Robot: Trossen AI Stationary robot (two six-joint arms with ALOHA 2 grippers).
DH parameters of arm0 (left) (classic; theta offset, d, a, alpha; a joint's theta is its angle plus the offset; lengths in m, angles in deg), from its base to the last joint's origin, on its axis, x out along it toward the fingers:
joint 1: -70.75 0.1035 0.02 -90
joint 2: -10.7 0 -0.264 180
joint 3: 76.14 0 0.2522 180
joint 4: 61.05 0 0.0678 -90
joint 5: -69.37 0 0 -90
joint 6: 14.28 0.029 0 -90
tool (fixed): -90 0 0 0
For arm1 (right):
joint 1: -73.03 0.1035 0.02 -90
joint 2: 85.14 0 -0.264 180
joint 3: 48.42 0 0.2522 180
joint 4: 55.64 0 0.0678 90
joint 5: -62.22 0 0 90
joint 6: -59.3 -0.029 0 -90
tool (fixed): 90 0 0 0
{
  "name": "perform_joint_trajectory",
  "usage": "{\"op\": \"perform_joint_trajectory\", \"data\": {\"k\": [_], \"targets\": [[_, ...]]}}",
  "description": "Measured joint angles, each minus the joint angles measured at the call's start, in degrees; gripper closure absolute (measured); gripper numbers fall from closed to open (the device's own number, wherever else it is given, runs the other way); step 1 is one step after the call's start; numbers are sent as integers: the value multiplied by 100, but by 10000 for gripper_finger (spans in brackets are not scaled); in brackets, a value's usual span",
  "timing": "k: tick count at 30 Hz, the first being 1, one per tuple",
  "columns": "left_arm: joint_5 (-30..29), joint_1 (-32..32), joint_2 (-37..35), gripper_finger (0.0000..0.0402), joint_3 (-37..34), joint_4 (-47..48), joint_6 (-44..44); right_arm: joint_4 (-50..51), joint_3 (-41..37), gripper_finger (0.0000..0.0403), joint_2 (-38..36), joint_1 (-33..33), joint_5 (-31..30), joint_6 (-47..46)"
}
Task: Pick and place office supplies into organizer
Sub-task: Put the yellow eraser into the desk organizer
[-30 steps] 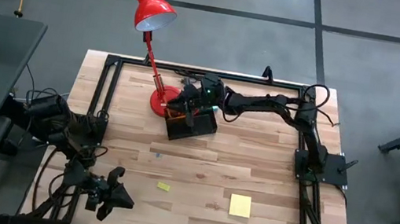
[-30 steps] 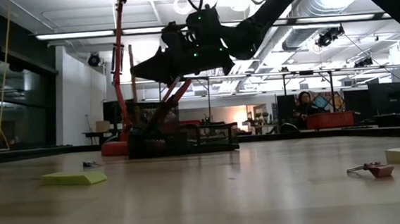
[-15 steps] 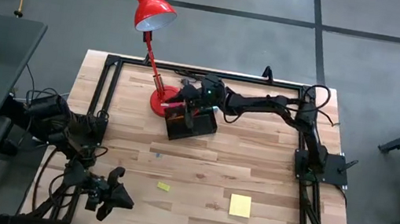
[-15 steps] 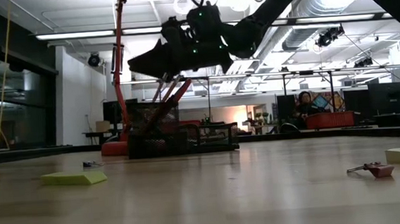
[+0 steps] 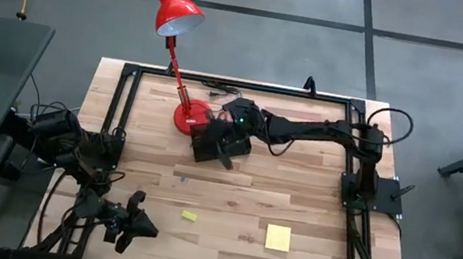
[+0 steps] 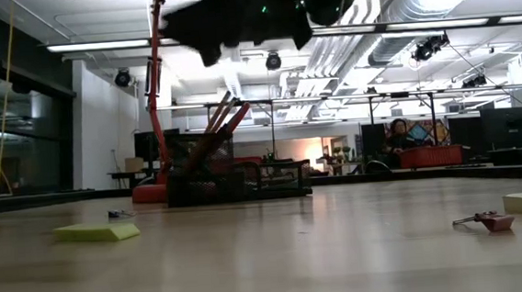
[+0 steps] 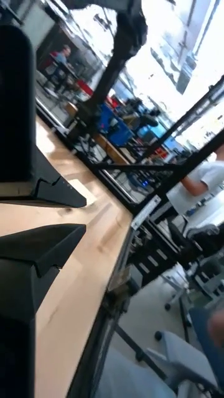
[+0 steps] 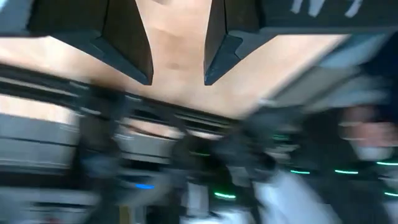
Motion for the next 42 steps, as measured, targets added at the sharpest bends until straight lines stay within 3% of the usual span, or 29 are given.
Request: {"op": "perform_joint_trajectory", "data": {"k": [2, 4, 12, 16, 20, 26, 33, 37, 42], "targets": [[-31, 2, 0, 357, 0, -2, 27, -150, -31, 269, 22, 187, 603, -224], [-101, 1, 0, 357, 2, -109, 154, -964, -320, 269, 155, 458, 921, -446], [-175, 0, 0, 357, 115, -156, -83, -5800, -2766, 269, 193, 970, 562, -2580], [-145, 200, 0, 357, 450, 652, -284, -7077, -3710, 269, 194, 1190, 314, -3182], [42, 704, 0, 357, 1071, 2378, -985, -7175, -4382, 269, 202, 1421, -167, -3318], [1314, 1313, 0, 350, 2146, 5490, -2229, -7297, -5002, 269, 202, 1836, -407, -3133], [2172, 1763, 0, 278, 3687, 9227, -3572, -7316, -5312, 269, 204, 2234, -581, -2545], [2424, 1969, 0, 237, 4491, 10659, -3645, -7320, -5379, 269, 203, 2390, -654, -2252], [2696, 2257, 0, 223, 5003, 11715, -3687, -7266, -5520, 269, 204, 2473, -1003, -2118]]}}
